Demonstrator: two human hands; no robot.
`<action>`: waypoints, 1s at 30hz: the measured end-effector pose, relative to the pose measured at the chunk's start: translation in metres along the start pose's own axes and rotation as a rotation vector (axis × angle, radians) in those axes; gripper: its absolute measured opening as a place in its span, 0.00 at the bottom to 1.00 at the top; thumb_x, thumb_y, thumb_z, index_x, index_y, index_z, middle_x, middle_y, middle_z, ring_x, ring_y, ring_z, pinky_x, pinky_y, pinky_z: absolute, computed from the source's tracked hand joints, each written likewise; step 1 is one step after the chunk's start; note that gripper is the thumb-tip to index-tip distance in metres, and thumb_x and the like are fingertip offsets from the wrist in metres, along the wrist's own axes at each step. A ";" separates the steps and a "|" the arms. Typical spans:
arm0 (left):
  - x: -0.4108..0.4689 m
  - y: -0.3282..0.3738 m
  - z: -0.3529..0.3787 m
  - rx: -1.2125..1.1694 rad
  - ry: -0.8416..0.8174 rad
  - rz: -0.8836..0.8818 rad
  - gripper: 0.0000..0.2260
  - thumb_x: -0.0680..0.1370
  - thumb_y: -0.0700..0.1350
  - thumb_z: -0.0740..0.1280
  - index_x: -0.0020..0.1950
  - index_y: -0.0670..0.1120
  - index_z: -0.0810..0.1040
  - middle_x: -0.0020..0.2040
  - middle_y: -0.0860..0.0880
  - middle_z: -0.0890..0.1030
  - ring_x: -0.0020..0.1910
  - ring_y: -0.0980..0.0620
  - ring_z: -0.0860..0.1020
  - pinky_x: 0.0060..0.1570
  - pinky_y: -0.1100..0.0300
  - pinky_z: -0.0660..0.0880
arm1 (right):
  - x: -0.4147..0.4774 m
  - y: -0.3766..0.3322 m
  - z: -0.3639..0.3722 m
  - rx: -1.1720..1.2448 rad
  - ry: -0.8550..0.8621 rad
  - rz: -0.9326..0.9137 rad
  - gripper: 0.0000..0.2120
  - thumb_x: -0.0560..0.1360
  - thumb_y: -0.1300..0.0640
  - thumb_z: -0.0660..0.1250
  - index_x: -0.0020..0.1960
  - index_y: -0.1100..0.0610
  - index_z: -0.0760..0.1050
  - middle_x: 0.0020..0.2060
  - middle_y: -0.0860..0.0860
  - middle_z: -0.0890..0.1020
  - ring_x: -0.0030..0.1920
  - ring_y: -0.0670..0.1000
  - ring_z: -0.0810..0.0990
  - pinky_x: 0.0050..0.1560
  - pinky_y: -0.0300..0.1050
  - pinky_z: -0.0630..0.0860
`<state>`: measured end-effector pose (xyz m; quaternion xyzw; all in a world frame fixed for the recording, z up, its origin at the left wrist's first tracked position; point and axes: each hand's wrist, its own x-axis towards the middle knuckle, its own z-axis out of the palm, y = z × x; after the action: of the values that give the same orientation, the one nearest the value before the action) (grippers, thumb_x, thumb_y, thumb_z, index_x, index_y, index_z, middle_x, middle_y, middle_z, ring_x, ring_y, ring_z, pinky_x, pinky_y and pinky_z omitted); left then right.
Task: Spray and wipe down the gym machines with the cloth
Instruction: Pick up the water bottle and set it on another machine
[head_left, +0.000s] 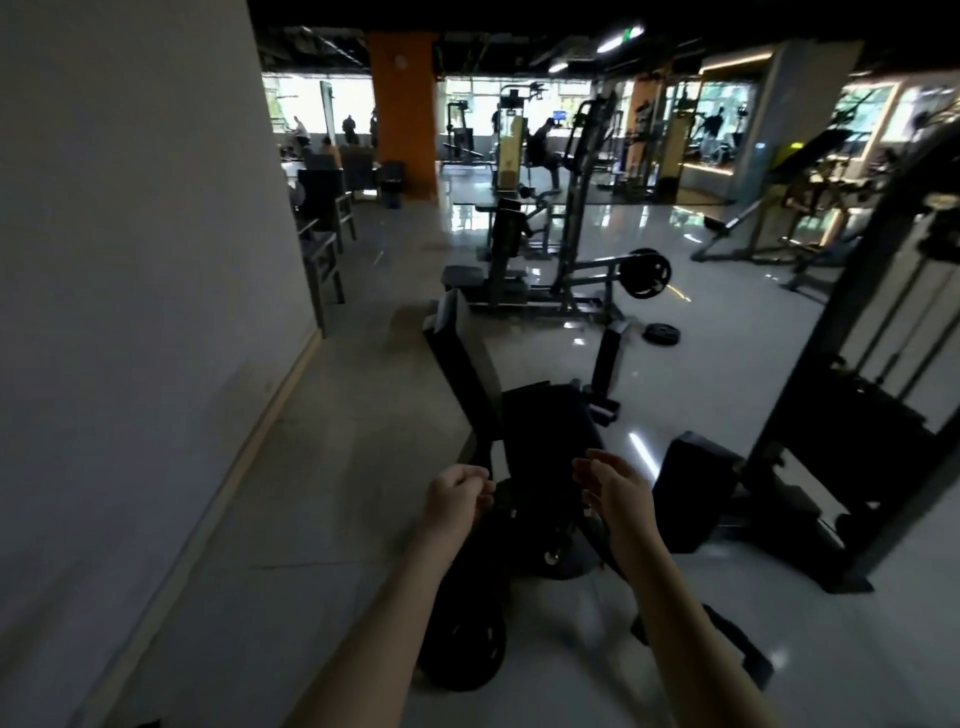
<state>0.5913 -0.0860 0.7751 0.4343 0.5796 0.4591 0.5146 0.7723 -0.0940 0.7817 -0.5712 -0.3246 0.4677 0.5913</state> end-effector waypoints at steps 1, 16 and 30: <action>0.010 0.001 0.011 0.015 -0.015 -0.009 0.12 0.79 0.34 0.58 0.39 0.46 0.75 0.38 0.45 0.79 0.34 0.52 0.76 0.32 0.62 0.70 | 0.010 0.001 -0.008 -0.002 0.028 0.006 0.09 0.80 0.63 0.58 0.55 0.60 0.75 0.46 0.54 0.82 0.47 0.51 0.80 0.44 0.42 0.73; 0.151 0.020 0.281 0.160 -0.588 -0.058 0.08 0.80 0.36 0.57 0.45 0.42 0.75 0.38 0.47 0.78 0.35 0.52 0.75 0.33 0.64 0.70 | 0.130 -0.034 -0.191 0.040 0.618 -0.023 0.09 0.80 0.64 0.57 0.54 0.59 0.75 0.45 0.54 0.81 0.44 0.51 0.78 0.48 0.45 0.72; 0.082 0.045 0.594 0.190 -0.776 -0.010 0.08 0.80 0.35 0.58 0.45 0.43 0.75 0.38 0.48 0.78 0.34 0.53 0.75 0.33 0.62 0.68 | 0.168 -0.115 -0.488 -0.027 0.751 -0.113 0.11 0.80 0.65 0.56 0.59 0.63 0.73 0.50 0.57 0.79 0.49 0.53 0.77 0.57 0.51 0.72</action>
<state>1.1759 0.0539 0.7734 0.6182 0.3842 0.2029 0.6550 1.2999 -0.1099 0.8021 -0.6917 -0.1223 0.1882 0.6864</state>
